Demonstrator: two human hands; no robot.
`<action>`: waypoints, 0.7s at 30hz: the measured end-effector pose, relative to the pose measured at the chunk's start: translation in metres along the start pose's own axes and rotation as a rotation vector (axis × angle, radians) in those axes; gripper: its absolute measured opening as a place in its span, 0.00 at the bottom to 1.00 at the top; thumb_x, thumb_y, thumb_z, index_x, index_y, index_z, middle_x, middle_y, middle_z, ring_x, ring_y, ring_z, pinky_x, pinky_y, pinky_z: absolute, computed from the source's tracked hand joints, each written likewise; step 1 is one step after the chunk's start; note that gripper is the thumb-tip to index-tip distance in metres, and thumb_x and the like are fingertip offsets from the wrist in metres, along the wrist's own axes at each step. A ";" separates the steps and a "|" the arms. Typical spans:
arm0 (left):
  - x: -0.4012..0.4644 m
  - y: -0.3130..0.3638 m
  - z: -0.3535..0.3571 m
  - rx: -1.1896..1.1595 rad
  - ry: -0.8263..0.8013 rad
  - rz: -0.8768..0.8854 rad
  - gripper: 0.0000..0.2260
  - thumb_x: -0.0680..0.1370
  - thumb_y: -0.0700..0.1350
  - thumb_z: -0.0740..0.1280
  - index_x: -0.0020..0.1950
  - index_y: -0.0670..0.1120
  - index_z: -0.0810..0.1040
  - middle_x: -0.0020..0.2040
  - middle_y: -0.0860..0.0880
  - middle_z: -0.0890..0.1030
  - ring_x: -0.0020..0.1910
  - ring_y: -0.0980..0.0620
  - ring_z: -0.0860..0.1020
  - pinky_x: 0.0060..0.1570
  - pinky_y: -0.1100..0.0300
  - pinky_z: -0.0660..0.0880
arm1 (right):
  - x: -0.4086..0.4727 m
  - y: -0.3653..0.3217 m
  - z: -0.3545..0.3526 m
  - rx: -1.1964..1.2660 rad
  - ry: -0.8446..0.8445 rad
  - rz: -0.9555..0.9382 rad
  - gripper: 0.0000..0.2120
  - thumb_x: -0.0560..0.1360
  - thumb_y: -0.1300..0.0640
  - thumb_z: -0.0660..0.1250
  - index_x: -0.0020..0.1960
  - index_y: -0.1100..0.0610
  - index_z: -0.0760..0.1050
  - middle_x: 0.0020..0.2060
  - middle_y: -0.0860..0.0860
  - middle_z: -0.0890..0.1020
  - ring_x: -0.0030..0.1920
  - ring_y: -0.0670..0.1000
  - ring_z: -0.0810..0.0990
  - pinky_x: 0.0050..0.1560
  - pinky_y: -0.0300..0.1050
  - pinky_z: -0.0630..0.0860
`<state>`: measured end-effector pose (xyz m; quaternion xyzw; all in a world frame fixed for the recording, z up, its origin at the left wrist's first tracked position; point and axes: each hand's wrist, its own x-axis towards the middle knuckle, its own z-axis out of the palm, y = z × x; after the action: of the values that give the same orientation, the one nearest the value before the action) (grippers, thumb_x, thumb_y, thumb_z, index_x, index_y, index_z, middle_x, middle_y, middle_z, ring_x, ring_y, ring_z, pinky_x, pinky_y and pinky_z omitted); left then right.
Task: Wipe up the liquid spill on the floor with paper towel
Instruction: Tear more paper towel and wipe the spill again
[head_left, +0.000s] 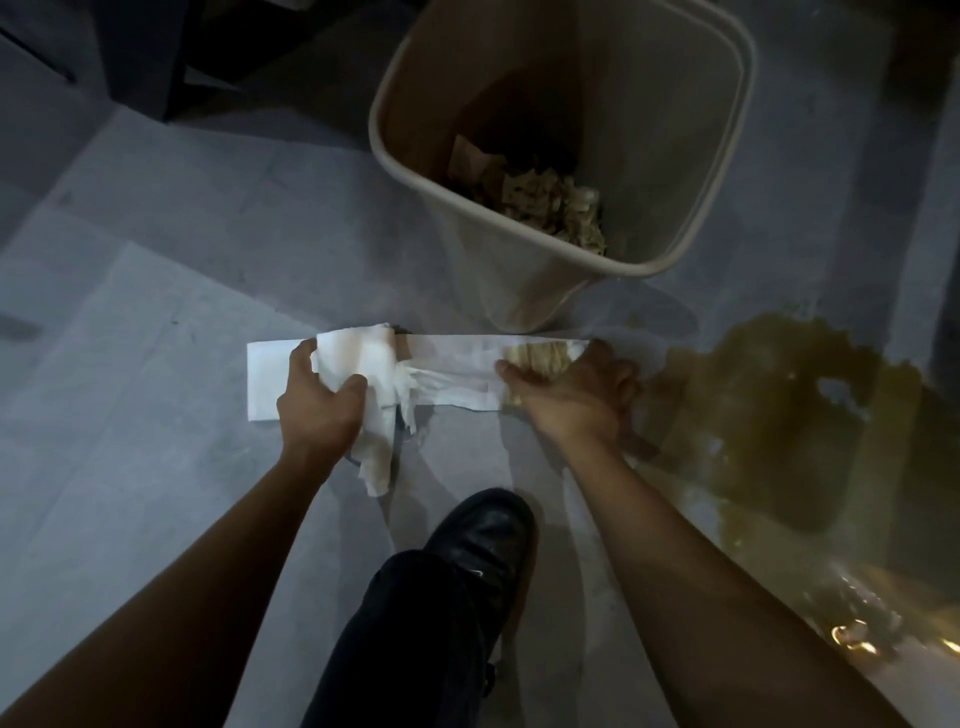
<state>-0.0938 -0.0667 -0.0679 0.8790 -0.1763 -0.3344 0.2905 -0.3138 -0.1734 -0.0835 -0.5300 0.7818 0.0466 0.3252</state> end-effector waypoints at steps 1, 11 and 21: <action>0.000 0.000 0.000 0.001 0.002 0.003 0.27 0.75 0.49 0.68 0.73 0.53 0.67 0.64 0.45 0.80 0.60 0.40 0.78 0.62 0.43 0.76 | -0.003 -0.008 0.008 0.008 -0.028 -0.026 0.67 0.54 0.18 0.67 0.79 0.57 0.52 0.76 0.61 0.58 0.77 0.64 0.54 0.74 0.63 0.60; 0.000 -0.002 0.009 0.021 -0.006 0.060 0.26 0.75 0.46 0.69 0.73 0.53 0.68 0.60 0.49 0.79 0.57 0.45 0.78 0.57 0.50 0.78 | 0.004 0.008 -0.003 -0.173 0.133 -0.255 0.17 0.70 0.51 0.65 0.55 0.57 0.79 0.53 0.58 0.83 0.56 0.61 0.81 0.59 0.49 0.75; 0.033 -0.003 -0.029 -0.018 0.183 -0.105 0.22 0.73 0.49 0.63 0.65 0.45 0.78 0.58 0.40 0.81 0.57 0.36 0.79 0.58 0.44 0.78 | 0.053 0.098 -0.109 0.027 0.396 -0.191 0.08 0.70 0.57 0.70 0.48 0.58 0.82 0.43 0.59 0.85 0.43 0.62 0.83 0.43 0.45 0.74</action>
<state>-0.0499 -0.0694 -0.0684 0.9112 -0.0997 -0.2693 0.2953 -0.4601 -0.2194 -0.0541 -0.5959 0.7772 -0.0999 0.1756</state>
